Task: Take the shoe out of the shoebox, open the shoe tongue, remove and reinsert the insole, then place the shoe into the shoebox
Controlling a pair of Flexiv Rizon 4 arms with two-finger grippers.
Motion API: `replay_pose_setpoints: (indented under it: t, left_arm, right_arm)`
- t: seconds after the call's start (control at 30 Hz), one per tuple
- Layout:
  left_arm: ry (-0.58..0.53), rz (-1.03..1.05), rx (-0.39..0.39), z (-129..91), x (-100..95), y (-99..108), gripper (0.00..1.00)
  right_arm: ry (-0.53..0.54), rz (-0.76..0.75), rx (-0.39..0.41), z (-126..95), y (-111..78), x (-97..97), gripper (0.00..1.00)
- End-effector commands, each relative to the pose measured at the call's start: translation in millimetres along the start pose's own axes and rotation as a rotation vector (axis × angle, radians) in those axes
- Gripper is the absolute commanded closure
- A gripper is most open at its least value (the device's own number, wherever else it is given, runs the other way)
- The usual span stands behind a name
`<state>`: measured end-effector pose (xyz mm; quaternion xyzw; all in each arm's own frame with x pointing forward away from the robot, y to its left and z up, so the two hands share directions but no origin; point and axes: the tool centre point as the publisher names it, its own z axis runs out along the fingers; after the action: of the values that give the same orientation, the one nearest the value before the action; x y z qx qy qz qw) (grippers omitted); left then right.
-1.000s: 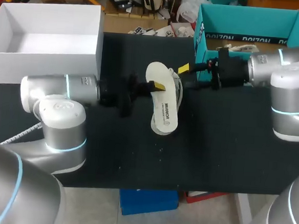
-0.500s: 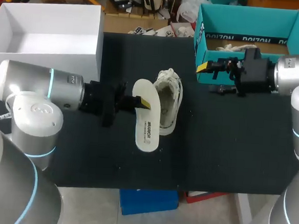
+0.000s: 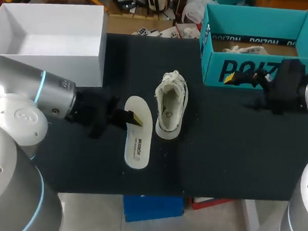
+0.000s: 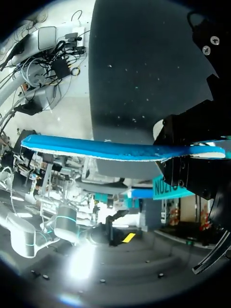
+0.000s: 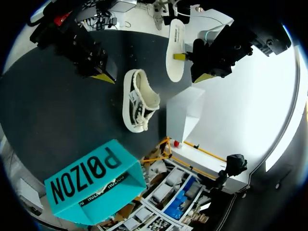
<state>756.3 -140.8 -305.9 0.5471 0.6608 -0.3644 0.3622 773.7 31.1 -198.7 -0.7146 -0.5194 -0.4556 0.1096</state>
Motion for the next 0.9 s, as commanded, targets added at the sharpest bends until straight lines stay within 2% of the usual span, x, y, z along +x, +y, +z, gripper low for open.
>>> replay_pose_setpoints:
  t: [0.03,0.2,0.5,0.53,0.73,0.9]
  left_arm:
    - [0.009,0.001,0.01,-1.6,0.1,-1.5,1.0]
    - [0.008,0.0,0.036,3.5,-1.0,-3.5,1.0]
    - [0.09,-0.005,0.128,19.0,2.7,-11.0,1.0]
    - [0.087,-0.003,0.13,21.5,3.2,-10.0,1.0]
    - [0.113,-0.044,0.266,41.1,11.4,-1.5,1.0]
    - [0.14,-0.051,0.299,49.4,7.6,12.6,1.0]
  right_arm:
    - [-0.058,0.005,-0.065,-39.6,-12.7,0.4,0.0]
    - [-0.089,0.007,-0.085,-59.1,-21.4,-0.4,0.0]
    - [-0.089,0.007,-0.085,-59.1,-21.4,-0.4,0.0]
    - [-0.089,0.007,-0.085,-59.1,-21.4,-0.4,0.0]
    - [-0.089,0.007,-0.085,-59.1,-21.4,-0.4,0.0]
    - [-0.089,0.007,-0.085,-59.1,-21.4,-0.4,0.0]
